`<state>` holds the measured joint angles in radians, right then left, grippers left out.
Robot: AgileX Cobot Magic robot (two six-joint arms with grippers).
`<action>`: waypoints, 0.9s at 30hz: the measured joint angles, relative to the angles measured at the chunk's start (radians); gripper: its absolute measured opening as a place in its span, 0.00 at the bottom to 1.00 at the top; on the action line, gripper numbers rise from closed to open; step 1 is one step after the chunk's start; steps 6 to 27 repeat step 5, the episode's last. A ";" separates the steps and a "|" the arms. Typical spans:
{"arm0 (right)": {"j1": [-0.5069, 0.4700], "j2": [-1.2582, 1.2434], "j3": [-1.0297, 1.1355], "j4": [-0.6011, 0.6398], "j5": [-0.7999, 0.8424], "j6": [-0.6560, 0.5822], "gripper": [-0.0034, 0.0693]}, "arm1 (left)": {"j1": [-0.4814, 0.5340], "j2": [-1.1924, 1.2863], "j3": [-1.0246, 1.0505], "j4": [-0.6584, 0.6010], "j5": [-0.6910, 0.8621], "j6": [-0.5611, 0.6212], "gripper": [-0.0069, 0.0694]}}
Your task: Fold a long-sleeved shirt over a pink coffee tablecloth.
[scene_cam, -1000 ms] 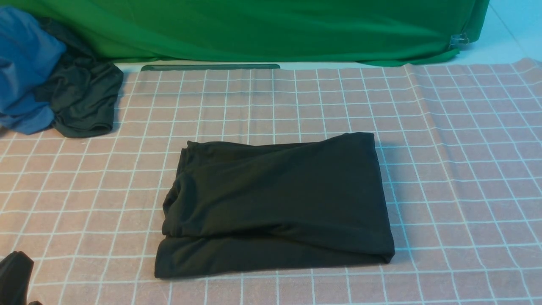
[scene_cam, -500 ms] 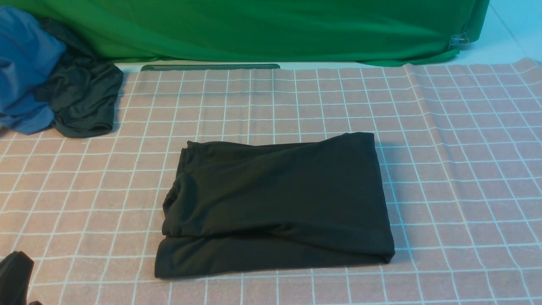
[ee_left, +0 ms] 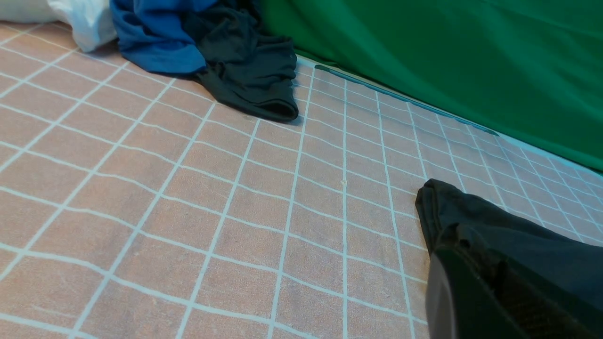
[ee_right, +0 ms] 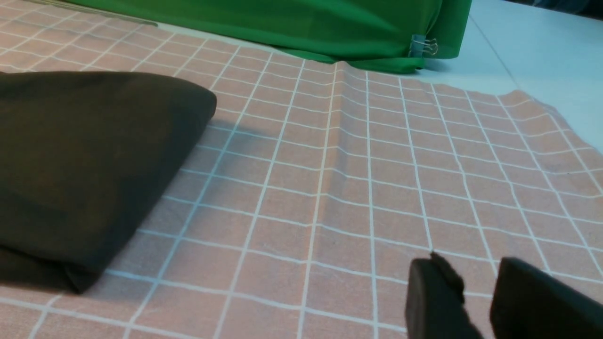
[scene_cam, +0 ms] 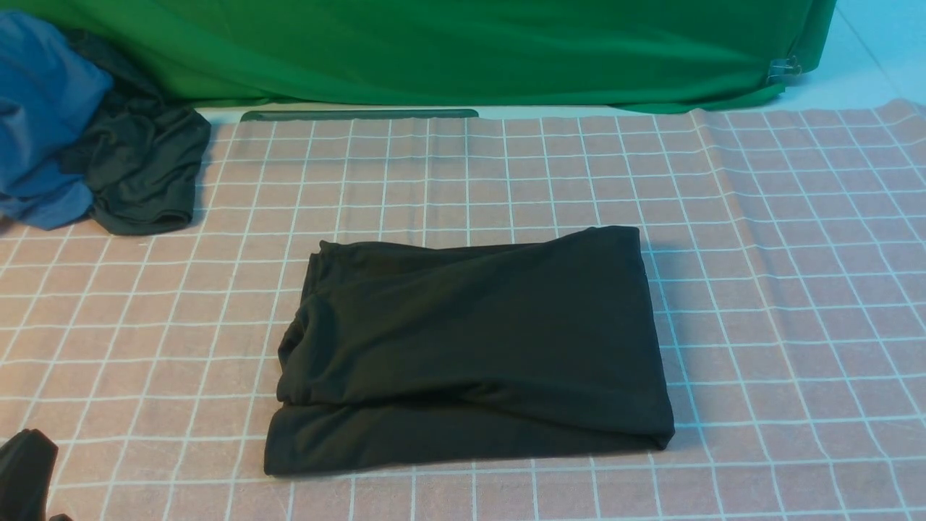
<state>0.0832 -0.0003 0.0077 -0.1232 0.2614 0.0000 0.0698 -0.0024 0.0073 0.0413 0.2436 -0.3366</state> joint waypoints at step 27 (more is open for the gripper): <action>0.000 0.000 0.000 0.000 0.000 0.000 0.37 | 0.000 0.000 0.000 0.000 0.000 0.000 0.11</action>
